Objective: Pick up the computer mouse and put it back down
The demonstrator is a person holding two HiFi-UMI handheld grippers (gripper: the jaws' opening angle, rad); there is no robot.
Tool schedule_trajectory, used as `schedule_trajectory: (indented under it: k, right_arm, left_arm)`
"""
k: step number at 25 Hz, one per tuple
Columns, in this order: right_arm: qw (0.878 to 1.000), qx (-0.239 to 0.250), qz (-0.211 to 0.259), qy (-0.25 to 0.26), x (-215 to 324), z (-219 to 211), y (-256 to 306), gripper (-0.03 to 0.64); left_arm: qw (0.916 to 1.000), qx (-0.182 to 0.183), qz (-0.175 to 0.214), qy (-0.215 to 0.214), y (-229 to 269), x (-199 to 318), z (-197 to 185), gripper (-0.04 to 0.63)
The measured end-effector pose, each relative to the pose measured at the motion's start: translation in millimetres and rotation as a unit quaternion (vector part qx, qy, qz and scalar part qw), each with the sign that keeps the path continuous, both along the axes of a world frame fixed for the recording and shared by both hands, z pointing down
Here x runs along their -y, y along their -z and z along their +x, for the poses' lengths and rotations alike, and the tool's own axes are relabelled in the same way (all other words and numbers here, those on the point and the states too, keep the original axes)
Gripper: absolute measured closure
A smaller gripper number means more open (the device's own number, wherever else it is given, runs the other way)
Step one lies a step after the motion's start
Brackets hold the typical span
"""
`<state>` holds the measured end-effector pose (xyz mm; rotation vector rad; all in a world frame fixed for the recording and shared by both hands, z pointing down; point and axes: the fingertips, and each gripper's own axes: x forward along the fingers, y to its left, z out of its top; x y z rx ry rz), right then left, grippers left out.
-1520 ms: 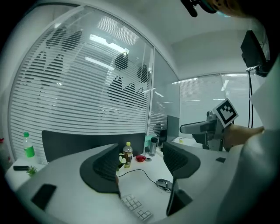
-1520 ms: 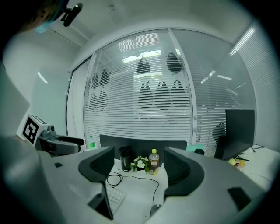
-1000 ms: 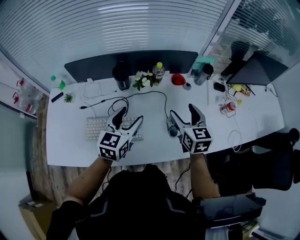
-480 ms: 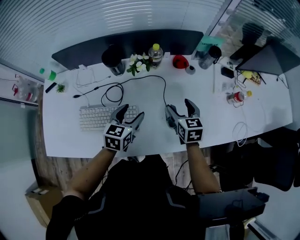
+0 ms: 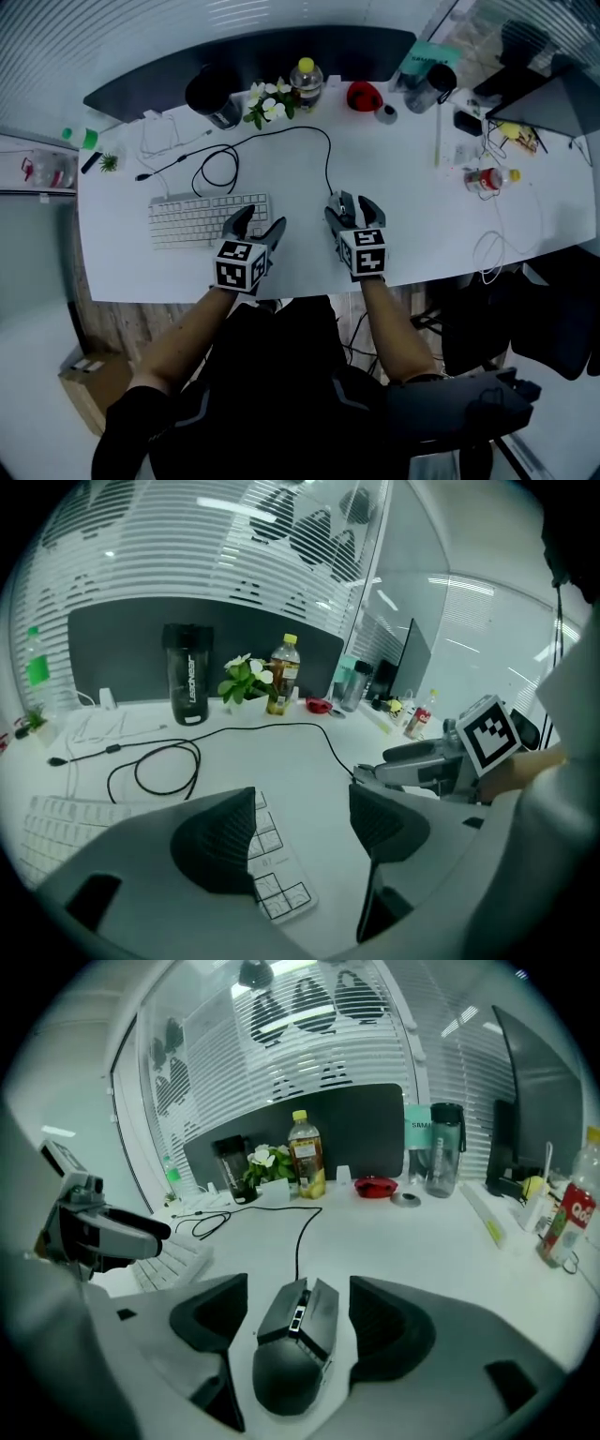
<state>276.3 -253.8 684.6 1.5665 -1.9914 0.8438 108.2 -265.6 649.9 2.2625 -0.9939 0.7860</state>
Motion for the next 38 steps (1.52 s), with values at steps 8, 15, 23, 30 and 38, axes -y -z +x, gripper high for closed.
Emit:
schedule_trajectory:
  k: [8, 15, 23, 30, 38]
  right_arm:
    - [0.999, -0.011, -0.042, -0.005, -16.3, -5.3, -37.2, 0.273]
    - [0.998, -0.032, -0.048, -0.018, -17.9, -4.8, -48.1, 0.313]
    - [0.995, -0.069, -0.078, 0.002, -18.5, -8.6, -51.2, 0.308]
    - [0.996, -0.056, -0.075, -0.012, -15.4, -2.6, -53.4, 0.319]
    - [0.999, -0.022, -0.045, -0.014, -7.0, -14.0, 0.3, 0.319]
  left_arm:
    - [0.9995, 0.028, -0.014, -0.007, -20.5, -10.1, 2.1, 0.270]
    - [0.9990, 0.041, -0.017, -0.002, -27.5, -11.9, -4.1, 0.270]
    - [0.9992, 0.035, -0.020, -0.001, -24.9, -17.8, -9.6, 0.270]
    - [1.0000, 0.008, 0.002, -0.003, 4.0, -10.7, -2.6, 0.270]
    - [0.9996, -0.004, 0.029, 0.001, 40.1, -1.9, -21.1, 0.270]
